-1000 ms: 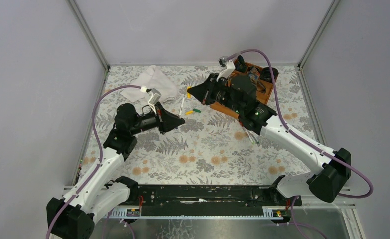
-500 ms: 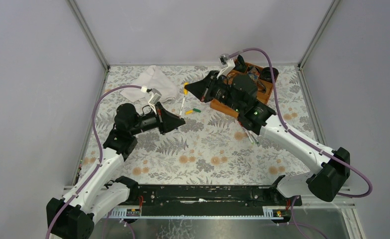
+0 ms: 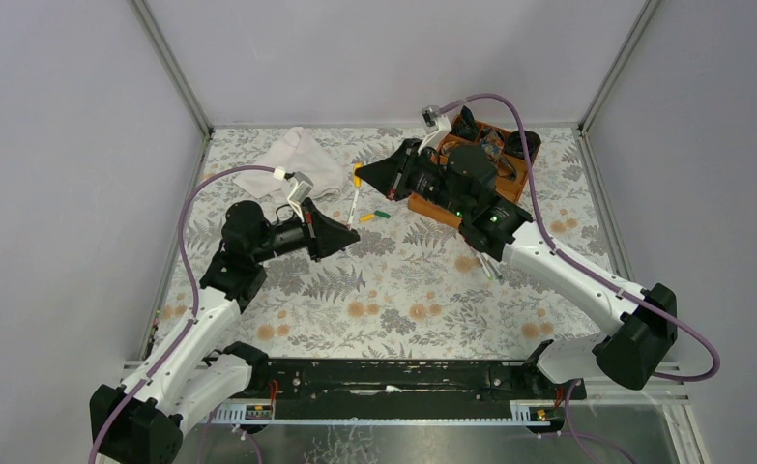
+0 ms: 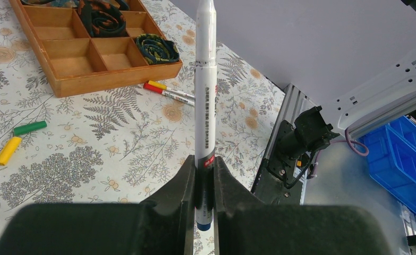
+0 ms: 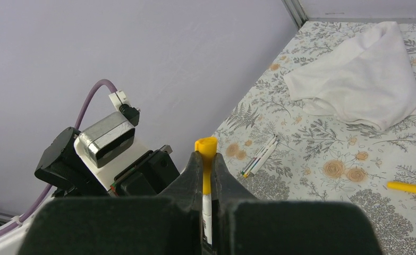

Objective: Insert the pens into the pen caps

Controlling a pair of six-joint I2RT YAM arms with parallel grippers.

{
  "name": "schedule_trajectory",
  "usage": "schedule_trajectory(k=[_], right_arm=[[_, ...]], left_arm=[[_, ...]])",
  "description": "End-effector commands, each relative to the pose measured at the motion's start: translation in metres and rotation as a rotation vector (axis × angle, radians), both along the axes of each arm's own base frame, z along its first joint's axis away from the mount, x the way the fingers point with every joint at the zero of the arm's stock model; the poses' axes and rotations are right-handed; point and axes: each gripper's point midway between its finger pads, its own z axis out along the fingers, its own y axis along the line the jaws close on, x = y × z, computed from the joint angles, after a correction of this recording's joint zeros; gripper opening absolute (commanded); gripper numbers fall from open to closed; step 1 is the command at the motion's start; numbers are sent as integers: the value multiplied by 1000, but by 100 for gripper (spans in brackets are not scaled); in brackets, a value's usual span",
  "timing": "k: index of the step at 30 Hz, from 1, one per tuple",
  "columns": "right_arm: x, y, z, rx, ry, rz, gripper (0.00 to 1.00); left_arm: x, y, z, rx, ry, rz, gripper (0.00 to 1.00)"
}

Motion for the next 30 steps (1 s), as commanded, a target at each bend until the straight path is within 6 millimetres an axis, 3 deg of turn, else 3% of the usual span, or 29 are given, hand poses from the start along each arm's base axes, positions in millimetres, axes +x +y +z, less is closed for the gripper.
schedule_trajectory(k=[1, 15, 30], right_arm=[[-7, 1, 22, 61, -50, 35, 0], [-19, 1, 2, 45, -36, 86, 0], [-48, 8, -41, -3, 17, 185, 0]], left_arm=[[-2, -1, 16, -31, -74, -5, 0], [0, 1, 17, -31, -79, 20, 0], [2, 2, 16, -30, -79, 30, 0]])
